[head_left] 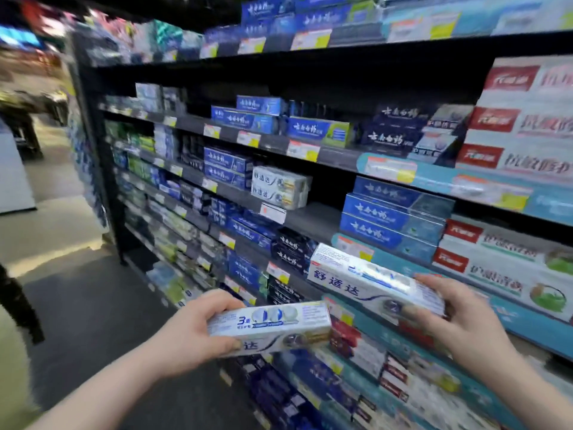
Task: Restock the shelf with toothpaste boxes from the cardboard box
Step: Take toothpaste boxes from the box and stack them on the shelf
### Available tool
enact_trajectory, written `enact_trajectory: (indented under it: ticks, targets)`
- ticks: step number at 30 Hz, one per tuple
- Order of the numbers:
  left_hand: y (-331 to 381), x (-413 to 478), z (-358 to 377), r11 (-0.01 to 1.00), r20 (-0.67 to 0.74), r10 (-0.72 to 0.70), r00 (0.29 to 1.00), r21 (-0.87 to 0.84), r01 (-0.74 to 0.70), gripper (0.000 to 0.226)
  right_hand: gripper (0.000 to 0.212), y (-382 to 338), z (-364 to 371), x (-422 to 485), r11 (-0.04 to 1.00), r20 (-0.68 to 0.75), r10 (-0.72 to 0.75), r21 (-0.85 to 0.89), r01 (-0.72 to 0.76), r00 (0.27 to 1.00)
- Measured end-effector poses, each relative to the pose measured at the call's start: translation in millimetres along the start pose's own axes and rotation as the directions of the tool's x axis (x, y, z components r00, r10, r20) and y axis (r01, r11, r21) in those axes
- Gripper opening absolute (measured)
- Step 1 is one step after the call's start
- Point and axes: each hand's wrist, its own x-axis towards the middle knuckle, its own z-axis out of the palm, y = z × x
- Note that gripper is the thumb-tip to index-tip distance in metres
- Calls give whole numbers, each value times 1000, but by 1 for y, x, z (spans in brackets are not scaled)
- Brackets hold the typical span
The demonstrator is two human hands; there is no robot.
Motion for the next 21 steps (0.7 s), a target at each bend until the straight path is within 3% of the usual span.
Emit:
enact_trajectory:
  ticks: [3, 9, 16, 21]
  targets:
    - [-38, 28, -56, 998, -8, 46, 999, 31, -46, 50, 59, -37, 47, 41, 999, -29, 9, 34, -8, 1000]
    - [-100, 81, -136, 995, -15, 96, 995, 17, -96, 48, 48, -99, 123, 107, 999, -46, 34, -4, -35, 998]
    - [-147, 139, -156, 990, -18, 126, 992, -63, -127, 48, 48, -125, 165, 184, 992, -37, 86, -90, -89, 996]
    - [-175, 186, -162, 991, -9, 122, 993, -56, -122, 50, 46, -119, 193, 248, 997, -52, 68, -40, -70, 996]
